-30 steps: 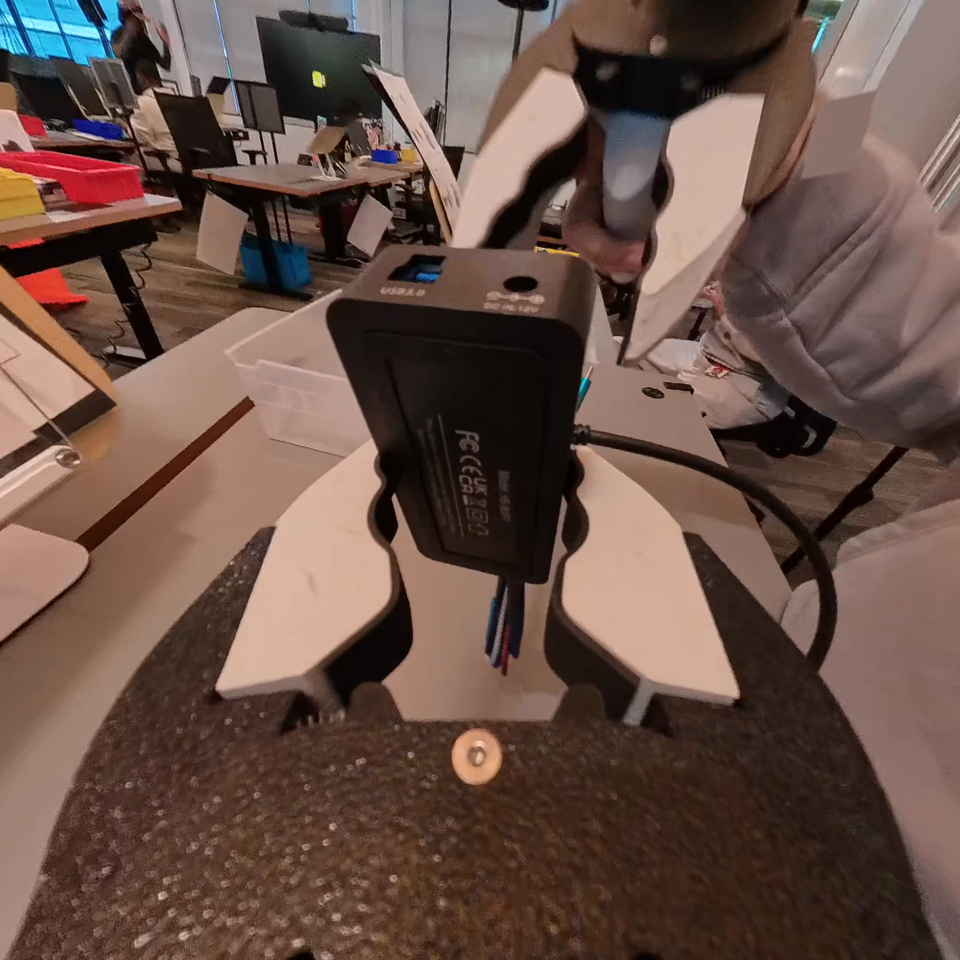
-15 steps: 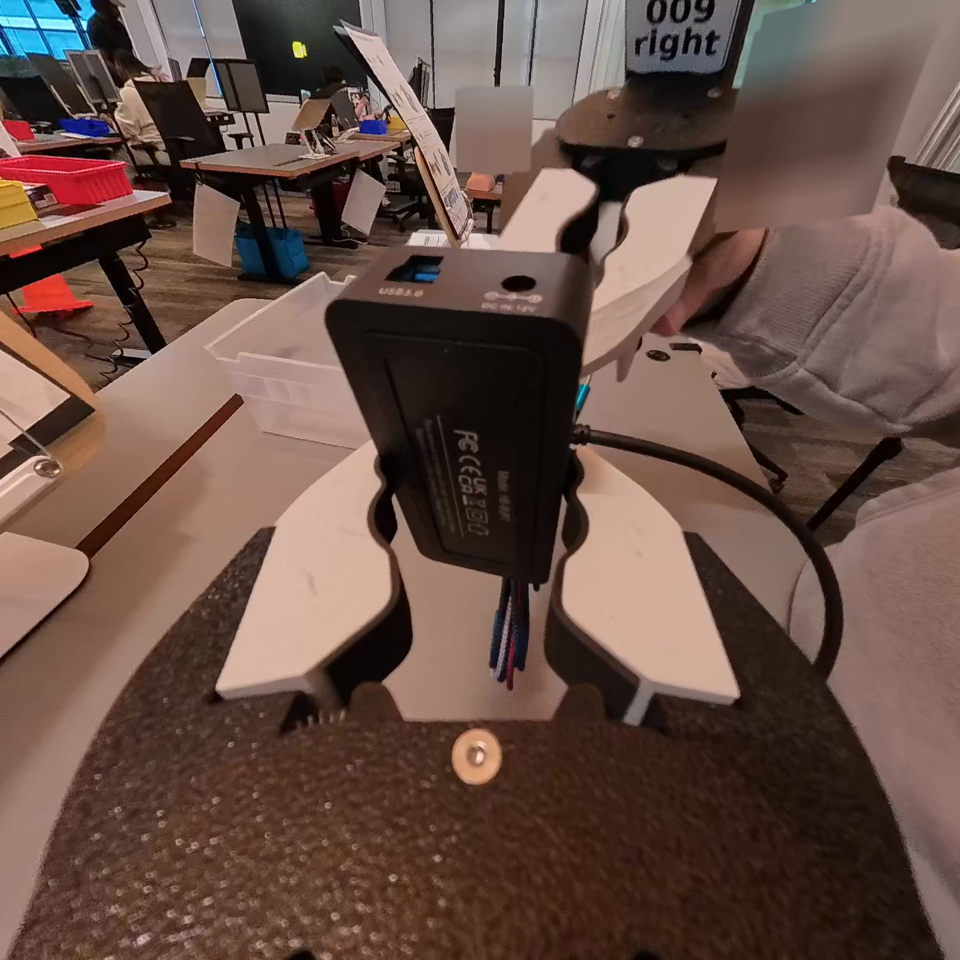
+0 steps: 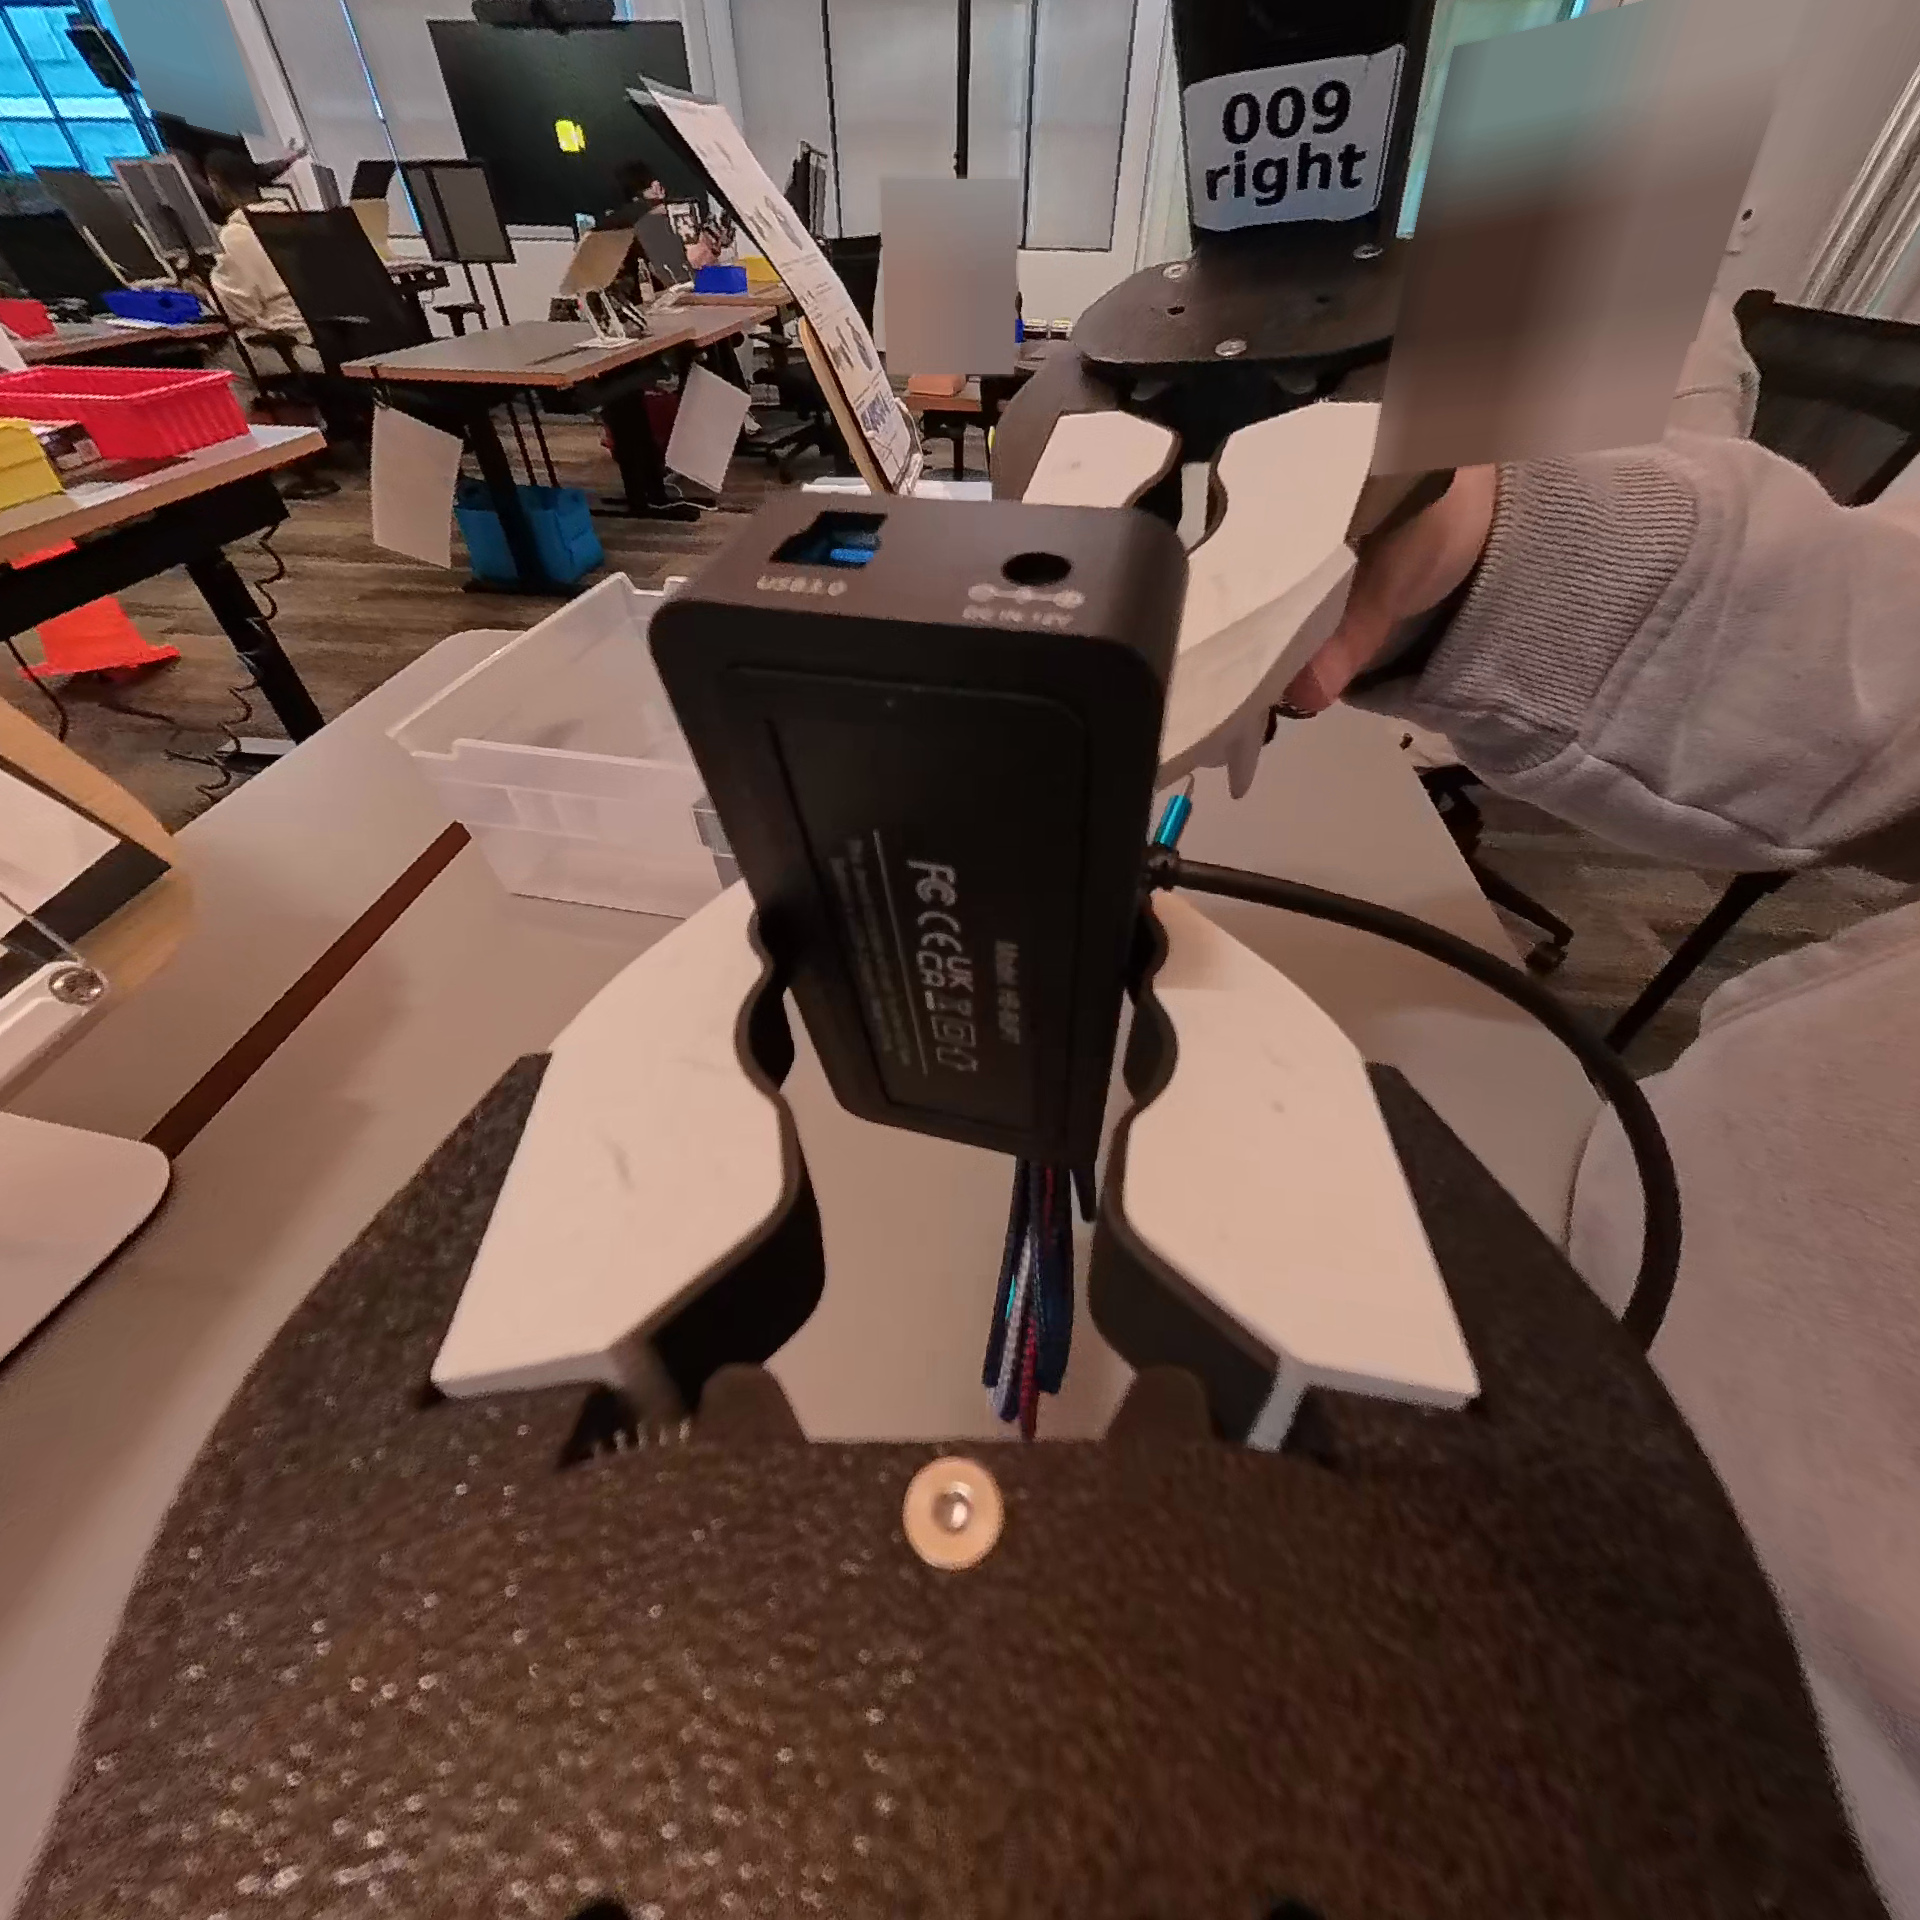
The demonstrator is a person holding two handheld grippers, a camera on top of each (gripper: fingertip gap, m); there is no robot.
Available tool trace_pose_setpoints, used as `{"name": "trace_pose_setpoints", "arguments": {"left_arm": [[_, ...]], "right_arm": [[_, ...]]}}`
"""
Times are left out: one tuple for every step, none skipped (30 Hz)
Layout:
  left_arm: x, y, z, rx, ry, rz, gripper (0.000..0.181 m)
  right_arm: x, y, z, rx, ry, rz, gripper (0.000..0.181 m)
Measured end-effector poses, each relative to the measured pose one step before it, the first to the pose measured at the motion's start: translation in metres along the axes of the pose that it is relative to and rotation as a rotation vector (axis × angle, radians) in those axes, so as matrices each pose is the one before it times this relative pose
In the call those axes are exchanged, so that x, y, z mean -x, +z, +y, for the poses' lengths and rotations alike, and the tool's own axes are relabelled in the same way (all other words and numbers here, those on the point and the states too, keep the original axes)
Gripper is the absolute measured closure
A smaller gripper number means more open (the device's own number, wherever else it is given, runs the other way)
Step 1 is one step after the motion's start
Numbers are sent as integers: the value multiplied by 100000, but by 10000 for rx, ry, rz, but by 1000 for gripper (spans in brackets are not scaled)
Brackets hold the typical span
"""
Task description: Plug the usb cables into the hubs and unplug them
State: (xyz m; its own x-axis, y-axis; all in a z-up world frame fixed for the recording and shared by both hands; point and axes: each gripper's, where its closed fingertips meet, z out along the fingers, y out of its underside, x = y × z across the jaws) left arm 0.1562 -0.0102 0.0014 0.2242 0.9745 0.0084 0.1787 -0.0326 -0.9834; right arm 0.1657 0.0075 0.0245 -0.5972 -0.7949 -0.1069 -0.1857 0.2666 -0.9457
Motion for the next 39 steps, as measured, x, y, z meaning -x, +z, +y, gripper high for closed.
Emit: {"name": "trace_pose_setpoints", "arguments": {"left_arm": [[-71, -20, 28, 3, -18, 17, 120], [14, -30, 13, -3, 6, -29, 120], [50, -23, 4, -9, -24, -49, 120], [-49, -31, 7, 1, -58, 40, 120], [-35, -47, -5, -11, -29, 25, 120], [47, -45, -6, -21, -12, -38, 120], [43, -28, 56, 10, -52, -34, 120], [-20, -24, 109, 30, -82, 24, 120], [-34, -28, 111, 25, -130, 40, 120], [3, -3, 112, 13, -167, -13, 120], [-21, 9, 117, 12, -182, 0, 120], [-170, -43, 151, 3, -185, 130, 120], [-221, -78, 47, -86, -229, 162, 120], [-133, -50, -14, -126, -277, 94, 120], [-88, -44, 38, -101, -260, 70, 120], [0, -26, 138, -22, -209, 24, 120], [73, -19, 176, 13, -112, -51, 120], [54, -10, 124, -8, -50, -62, 120], [-56, -44, 68, -27, -50, 17, 120], [-86, -40, -36, -76, -34, 21, 120], [-84, -41, -58, -74, -24, 6, 120], [-126, -29, -45, -33, -29, 45, 119], [-69, -7, -96, -60, -10, -6, 119], [-4, 13, -99, -84, -10, -50, 119], [-30, 25, -62, -64, -21, -13, 119], [-6, 24, -34, -73, 78, -38, 119], [3, -4, -30, -117, 218, -59, 119], [-1, -8, -32, -128, 203, -57, 119], [0, 24, -2, -78, 53, -36, 119], [34, 69, 63, -31, -75, -46, 119], [2, 98, 76, -27, -110, -1, 119], [-73, 83, 100, -3, -150, 59, 119], [-87, 50, 86, 24, -114, 82, 119], [69, -2, 35, 14, 88, -65, 119], [111, -46, 80, 58, 309, -131, 119], [51, -68, 164, 143, 243, -53, 119], [6, -68, 150, 148, 86, 30, 119], [6, -64, 44, 76, 66, 1, 119], [-27, -56, 12, 46, 64, 0, 119]], "right_arm": [[74, 28, 25, -12, -53, 20, 176], [-10, 45, 0, -46, -27, 72, 175], [-65, 85, -19, -72, 42, 82, 175], [102, 109, -39, -90, 97, -40, 174], [85, 64, -23, -87, 82, -42, 173], [-10, 49, -26, -94, 39, 14, 172], [-10, 98, 23, -46, 65, 19, 171], [13, 72, 89, 16, 42, -7, 171], [27, 59, 86, 37, 15, -15, 171], [-7, 84, 63, 25, 50, 13, 170], [-30, 97, 54, 11, 129, 23, 169], [15, -5, 62, 0, 161, -33, 174], [165, -12, -10, -60, 117, -152, 175], [88, 15, -97, -144, 215, -95, 175], [71, 51, -28, -68, 272, -122, 175], [12, 58, 119, 52, 230, -97, 176], [-82, 79, 148, 98, 151, -11, 176], [-50, 67, 98, 73, 50, 18, 176], [83, 38, 36, 49, -11, -31, 176], [86, 19, -53, -13, -42, -9, 176], [92, -4, -98, -34, -18, -15, 176], [155, -25, -46, -1, -27, -71, 176], [48, -31, -96, -44, -31, -2, 176], [-4, -36, -136, -79, -1, 46, 176], [34, -28, -46, -28, 49, -1, 176], [5, -30, 1, 15, 54, -8, 176], [49, -1, 24, 1, 14, -28, 176], [67, 8, 12, -18, 2, -16, 176], [-39, -1, 13, -18, 1, 61, 176], [-129, -3, 48, -10, 9, 117, 176], [-63, -47, 62, 0, 35, 29, 176], [-7, -68, 76, 13, 39, -27, 176], [42, -64, 62, 21, 9, -27, 176], [5, -9, 36, 24, -2, 39, 176], [14, 65, 120, 80, 0, 30, 176], [21, 68, 202, 135, -34, 14, 176], [-9, 61, 176, 112, -99, 27, 176], [15, 41, 61, 47, -95, 27, 176], [61, 26, -8, 37, -63, -12, 176]]}}
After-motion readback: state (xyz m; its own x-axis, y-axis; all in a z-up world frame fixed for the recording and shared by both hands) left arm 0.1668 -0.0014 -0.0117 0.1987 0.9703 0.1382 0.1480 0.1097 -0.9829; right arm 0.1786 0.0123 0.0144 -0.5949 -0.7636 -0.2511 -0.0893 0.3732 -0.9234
